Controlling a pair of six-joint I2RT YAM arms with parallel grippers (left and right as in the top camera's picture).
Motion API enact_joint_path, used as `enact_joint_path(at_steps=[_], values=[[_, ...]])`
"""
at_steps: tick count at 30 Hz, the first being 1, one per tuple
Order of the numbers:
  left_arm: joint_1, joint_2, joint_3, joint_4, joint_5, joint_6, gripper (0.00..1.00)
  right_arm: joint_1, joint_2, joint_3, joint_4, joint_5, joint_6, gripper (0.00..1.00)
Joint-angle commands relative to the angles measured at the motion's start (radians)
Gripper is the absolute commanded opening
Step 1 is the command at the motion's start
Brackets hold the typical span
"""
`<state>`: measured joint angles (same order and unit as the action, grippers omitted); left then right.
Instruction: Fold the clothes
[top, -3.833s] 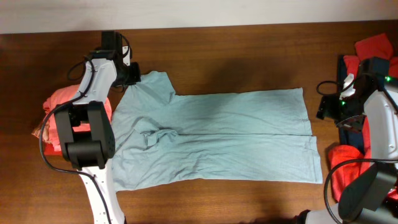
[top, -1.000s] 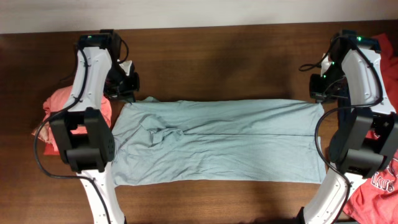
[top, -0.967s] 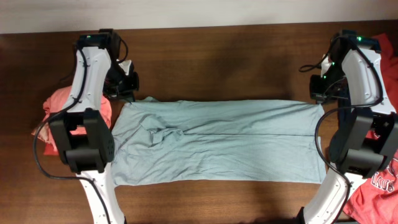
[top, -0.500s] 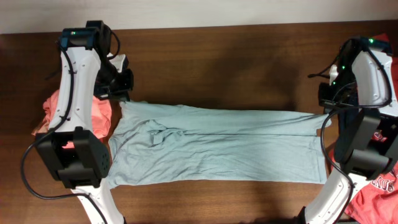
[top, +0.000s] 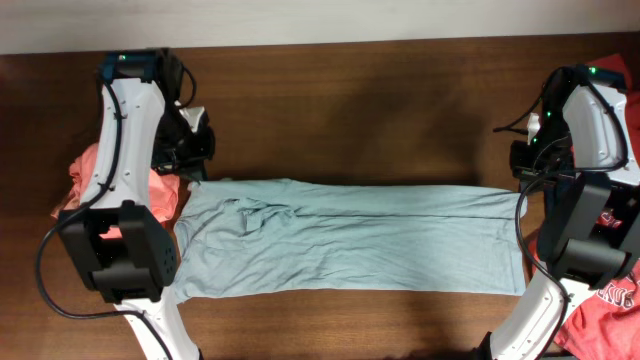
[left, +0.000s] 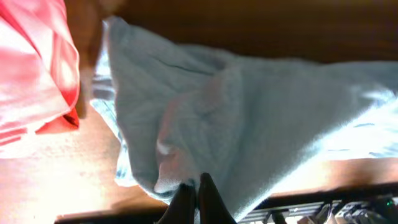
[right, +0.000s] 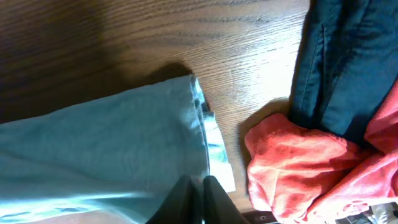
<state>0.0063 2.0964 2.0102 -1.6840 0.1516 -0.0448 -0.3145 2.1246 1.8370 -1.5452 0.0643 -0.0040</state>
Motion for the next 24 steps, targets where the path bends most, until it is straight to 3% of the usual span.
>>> enact_joint_path(at_steps=[1, 11, 20, 24], values=[[0.003, -0.015, -0.069, -0.004, -0.016, 0.016, 0.0, -0.002, 0.001, -0.016, -0.008, 0.027, 0.005, 0.13], [0.003, -0.015, -0.295, 0.008, -0.018, 0.016, 0.0, -0.002, 0.001, -0.124, 0.003, 0.027, 0.005, 0.16], [0.003, -0.015, -0.33, -0.002, -0.028, 0.016, 0.0, -0.002, 0.002, -0.214, 0.051, 0.037, 0.005, 0.16], [0.003, -0.015, -0.33, 0.0, -0.029, 0.016, 0.0, -0.002, 0.002, -0.214, 0.067, 0.007, 0.005, 0.31]])
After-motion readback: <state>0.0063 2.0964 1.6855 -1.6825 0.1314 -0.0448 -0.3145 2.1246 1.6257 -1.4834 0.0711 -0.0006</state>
